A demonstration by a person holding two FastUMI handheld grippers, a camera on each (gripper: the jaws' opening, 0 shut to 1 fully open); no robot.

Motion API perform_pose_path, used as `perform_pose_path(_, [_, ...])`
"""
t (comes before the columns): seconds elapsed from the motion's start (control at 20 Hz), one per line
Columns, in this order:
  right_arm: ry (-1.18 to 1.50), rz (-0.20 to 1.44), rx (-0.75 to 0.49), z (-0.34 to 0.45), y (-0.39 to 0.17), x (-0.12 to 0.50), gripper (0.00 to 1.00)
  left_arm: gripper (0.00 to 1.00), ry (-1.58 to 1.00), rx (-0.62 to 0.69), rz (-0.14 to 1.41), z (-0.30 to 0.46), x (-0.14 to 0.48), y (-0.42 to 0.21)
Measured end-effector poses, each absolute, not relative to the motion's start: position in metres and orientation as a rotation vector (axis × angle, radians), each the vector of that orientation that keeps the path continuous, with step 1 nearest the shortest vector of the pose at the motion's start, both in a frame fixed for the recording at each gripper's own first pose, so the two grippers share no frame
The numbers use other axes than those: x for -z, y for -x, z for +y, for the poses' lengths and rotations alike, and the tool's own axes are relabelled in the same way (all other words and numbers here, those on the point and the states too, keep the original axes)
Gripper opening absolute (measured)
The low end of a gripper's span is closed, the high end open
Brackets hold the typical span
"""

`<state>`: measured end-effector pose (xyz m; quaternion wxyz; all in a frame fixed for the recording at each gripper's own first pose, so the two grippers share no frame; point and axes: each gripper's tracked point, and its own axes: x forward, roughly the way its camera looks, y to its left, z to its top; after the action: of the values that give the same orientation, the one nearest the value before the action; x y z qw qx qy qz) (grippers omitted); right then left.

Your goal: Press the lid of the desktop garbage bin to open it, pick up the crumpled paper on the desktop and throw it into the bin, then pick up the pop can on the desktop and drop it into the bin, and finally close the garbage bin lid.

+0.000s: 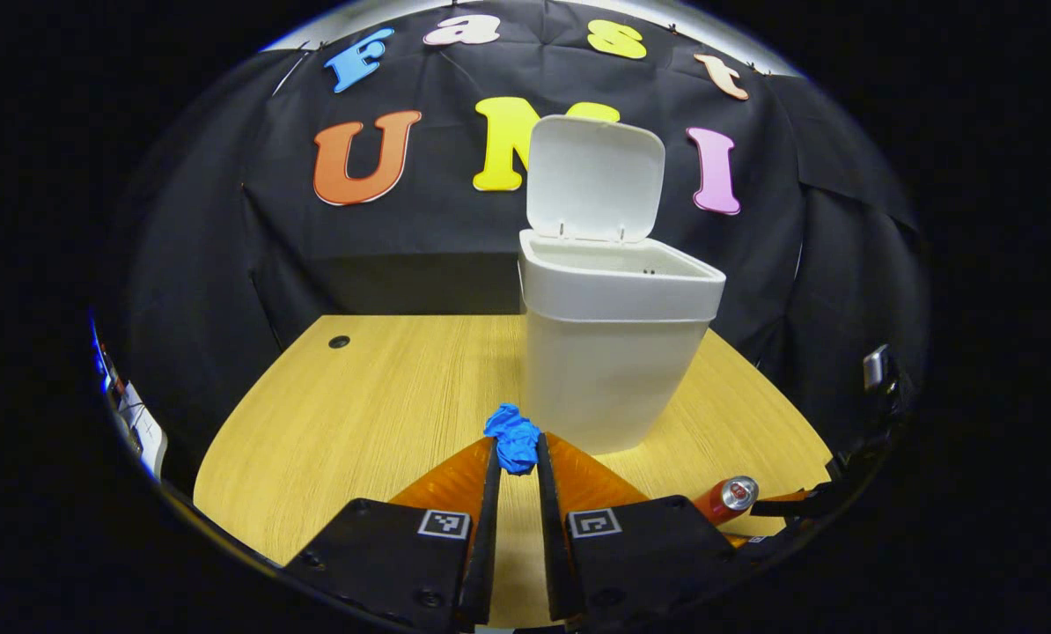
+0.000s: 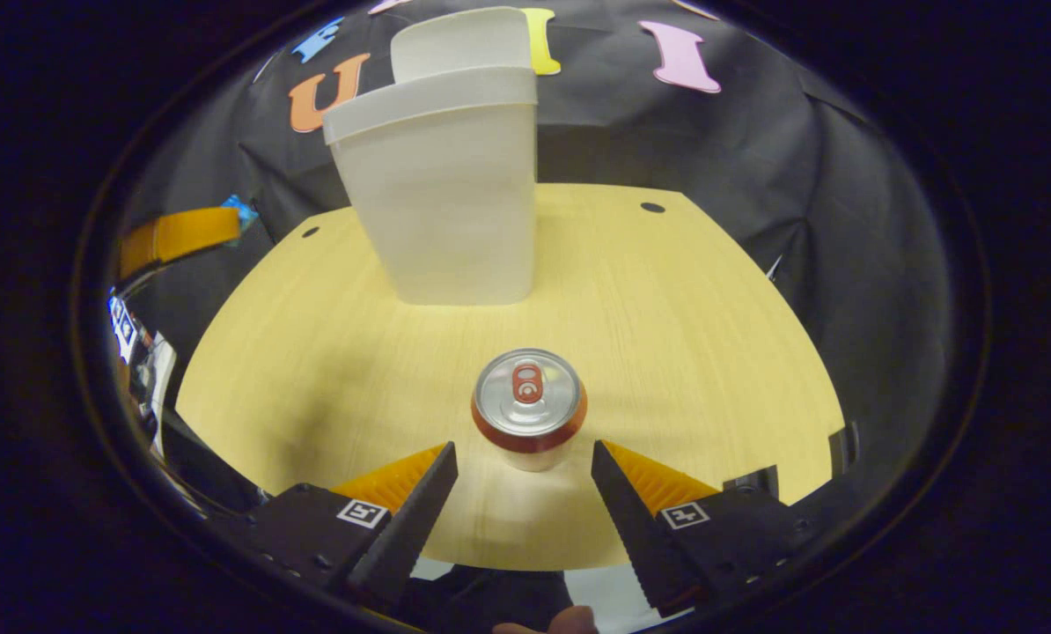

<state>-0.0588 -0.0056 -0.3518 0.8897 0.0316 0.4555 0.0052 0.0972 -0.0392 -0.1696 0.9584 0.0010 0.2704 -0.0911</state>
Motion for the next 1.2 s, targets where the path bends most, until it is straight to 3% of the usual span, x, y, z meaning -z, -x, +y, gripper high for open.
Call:
perform_pose_path(0.6, [-0.062,0.99,-0.008,-0.007,0.038,0.387,0.95,0.27,0.009,0.186,0.409,-0.045,0.1,-0.118])
perform_pose_path(0.75, [-0.056,0.982,-0.023,-0.006,0.035,0.382,0.82,0.27,0.014,0.185,0.377,-0.047,0.084,-0.129])
perform_pose_path(1.2, [-0.043,0.898,-0.045,-0.017,0.004,0.308,0.81,0.26,0.031,0.219,0.272,-0.068,0.034,-0.185])
